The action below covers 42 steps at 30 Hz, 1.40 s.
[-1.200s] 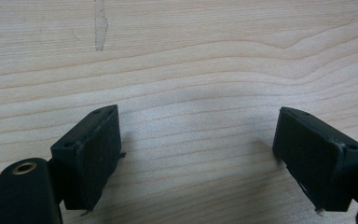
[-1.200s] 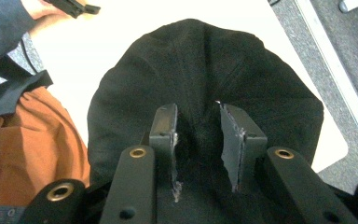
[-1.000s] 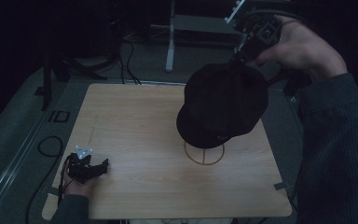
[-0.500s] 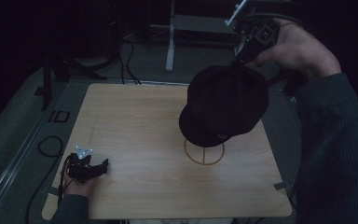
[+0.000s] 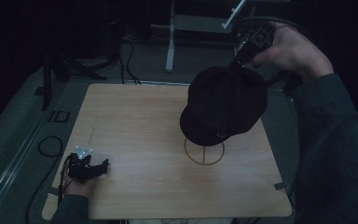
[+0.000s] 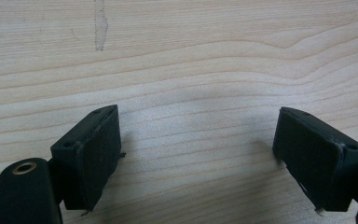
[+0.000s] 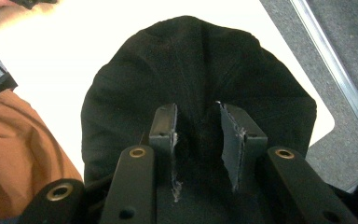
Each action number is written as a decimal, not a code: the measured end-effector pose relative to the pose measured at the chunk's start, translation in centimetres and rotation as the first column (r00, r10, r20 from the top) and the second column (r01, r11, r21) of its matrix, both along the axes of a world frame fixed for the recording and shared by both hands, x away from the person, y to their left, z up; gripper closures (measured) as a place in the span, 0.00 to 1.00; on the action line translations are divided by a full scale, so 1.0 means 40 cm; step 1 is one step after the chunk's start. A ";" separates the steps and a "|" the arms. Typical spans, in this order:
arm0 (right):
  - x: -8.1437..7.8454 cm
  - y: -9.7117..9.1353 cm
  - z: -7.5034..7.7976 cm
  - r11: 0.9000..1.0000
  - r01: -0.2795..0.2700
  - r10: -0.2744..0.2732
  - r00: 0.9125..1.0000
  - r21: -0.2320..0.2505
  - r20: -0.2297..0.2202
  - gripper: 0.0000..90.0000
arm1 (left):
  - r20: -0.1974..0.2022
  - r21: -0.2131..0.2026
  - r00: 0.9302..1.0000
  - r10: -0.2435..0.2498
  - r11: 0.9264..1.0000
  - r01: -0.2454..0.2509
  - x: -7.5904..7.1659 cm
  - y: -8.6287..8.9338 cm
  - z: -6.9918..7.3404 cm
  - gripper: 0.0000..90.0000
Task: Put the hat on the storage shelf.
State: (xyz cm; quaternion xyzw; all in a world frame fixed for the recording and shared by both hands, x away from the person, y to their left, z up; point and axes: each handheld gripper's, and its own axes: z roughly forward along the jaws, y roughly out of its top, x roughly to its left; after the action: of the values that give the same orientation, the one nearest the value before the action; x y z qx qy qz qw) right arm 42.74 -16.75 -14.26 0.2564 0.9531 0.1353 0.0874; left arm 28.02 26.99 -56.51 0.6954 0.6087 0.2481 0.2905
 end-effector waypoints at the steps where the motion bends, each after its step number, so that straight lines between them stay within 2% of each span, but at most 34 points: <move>1: 0.001 -0.001 0.000 1.000 0.000 0.000 1.000 0.002 0.000 0.74 | 0.000 0.000 1.000 0.000 1.000 0.000 0.000 0.000 0.000 0.17; 6: 0.005 -0.003 -0.006 1.000 0.006 -0.006 1.000 0.005 0.000 0.74 | 0.000 0.000 1.000 0.000 1.000 0.000 0.000 0.000 0.000 0.17; 23: 0.015 0.017 -0.039 1.000 -0.009 0.009 1.000 -0.028 -0.008 0.74 | 0.001 0.000 1.000 0.000 1.000 0.000 0.000 0.000 0.000 0.17; 35: 0.026 0.010 -0.075 0.999 -0.006 0.005 1.000 -0.042 -0.025 0.73 | 0.001 0.000 1.000 0.001 1.000 -0.001 0.000 0.000 0.000 0.17; 42: 0.028 0.009 -0.111 0.999 -0.012 0.011 0.999 -0.045 -0.032 0.73 | 0.002 0.000 1.000 0.000 1.000 0.000 0.000 0.000 0.000 0.17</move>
State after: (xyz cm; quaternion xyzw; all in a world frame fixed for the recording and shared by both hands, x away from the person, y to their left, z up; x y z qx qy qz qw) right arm 43.84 -16.41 -18.70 0.2510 0.9586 0.1101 0.0772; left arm 28.02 26.99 -56.53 0.6951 0.6085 0.2489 0.2908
